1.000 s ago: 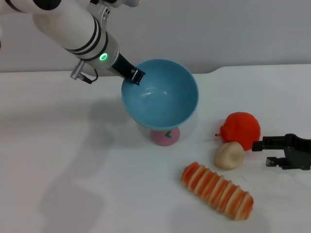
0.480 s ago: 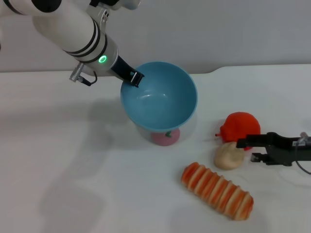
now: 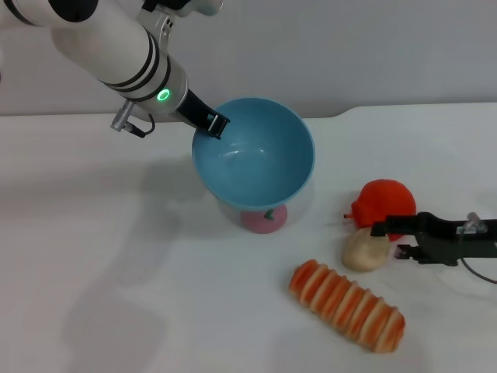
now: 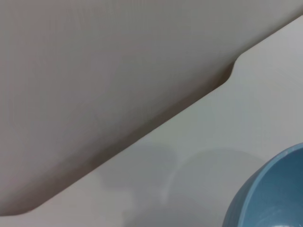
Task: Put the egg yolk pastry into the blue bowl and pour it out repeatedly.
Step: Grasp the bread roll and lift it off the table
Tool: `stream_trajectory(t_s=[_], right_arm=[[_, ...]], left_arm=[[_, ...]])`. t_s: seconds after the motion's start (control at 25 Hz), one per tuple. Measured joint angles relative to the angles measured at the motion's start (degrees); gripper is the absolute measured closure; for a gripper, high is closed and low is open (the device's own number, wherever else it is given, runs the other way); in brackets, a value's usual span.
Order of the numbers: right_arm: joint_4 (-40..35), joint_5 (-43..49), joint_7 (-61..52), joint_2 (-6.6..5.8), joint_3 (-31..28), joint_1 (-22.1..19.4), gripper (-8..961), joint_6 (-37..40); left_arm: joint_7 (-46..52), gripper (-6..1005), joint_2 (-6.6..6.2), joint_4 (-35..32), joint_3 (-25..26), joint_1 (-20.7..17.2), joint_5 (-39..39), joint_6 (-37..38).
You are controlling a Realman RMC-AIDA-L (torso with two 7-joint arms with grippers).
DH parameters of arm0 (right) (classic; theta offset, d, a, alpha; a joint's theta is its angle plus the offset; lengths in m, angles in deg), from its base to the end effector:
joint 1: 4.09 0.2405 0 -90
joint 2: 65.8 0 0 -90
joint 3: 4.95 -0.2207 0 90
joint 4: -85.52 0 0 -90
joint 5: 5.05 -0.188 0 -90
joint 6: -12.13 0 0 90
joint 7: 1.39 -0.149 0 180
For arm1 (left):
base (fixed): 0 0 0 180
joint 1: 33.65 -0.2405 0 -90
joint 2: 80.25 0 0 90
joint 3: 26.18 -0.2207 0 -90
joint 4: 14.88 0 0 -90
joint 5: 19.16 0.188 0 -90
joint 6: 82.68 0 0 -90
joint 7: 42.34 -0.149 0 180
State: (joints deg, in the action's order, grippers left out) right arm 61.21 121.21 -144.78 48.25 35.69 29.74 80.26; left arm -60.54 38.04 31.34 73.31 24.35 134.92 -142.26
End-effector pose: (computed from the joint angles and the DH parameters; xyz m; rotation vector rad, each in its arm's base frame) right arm 0.2869 0.3143 -0.0021 -1.8676 2.1477 0.4649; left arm -0.1176 0.4108 -0.0228 -2.3264 -0.9069 0.3057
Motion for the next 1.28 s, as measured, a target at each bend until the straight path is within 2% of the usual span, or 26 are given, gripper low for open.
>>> stream_trajectory(t_s=[0.32,0.76,1.2,1.28], right_arm=[[0.63,0.08,1.69,1.81,0.23,1.48,319,-2.57],[0.54,1.11,3.32,1.88,0.99,1.77,328,-2.35],[0.41,1.07,5.42,2.02,2.51,2.10,588,-2.27],[0.23,0.81,6.96,2.03,2.58,2.01,727,-1.52]], left_arm=[[0.00,999,0.04,-0.12,0.00,-0.01,0.00,0.44],[-0.03,1000,0.09,-0.17,0.00,-0.03,-0.10,0.68],[-0.04,999,0.09,-0.17,-0.07,-0.18,-0.93,1.12],[-0.16,999,0.09,-0.20,-0.12,-0.24,-0.98,1.18]])
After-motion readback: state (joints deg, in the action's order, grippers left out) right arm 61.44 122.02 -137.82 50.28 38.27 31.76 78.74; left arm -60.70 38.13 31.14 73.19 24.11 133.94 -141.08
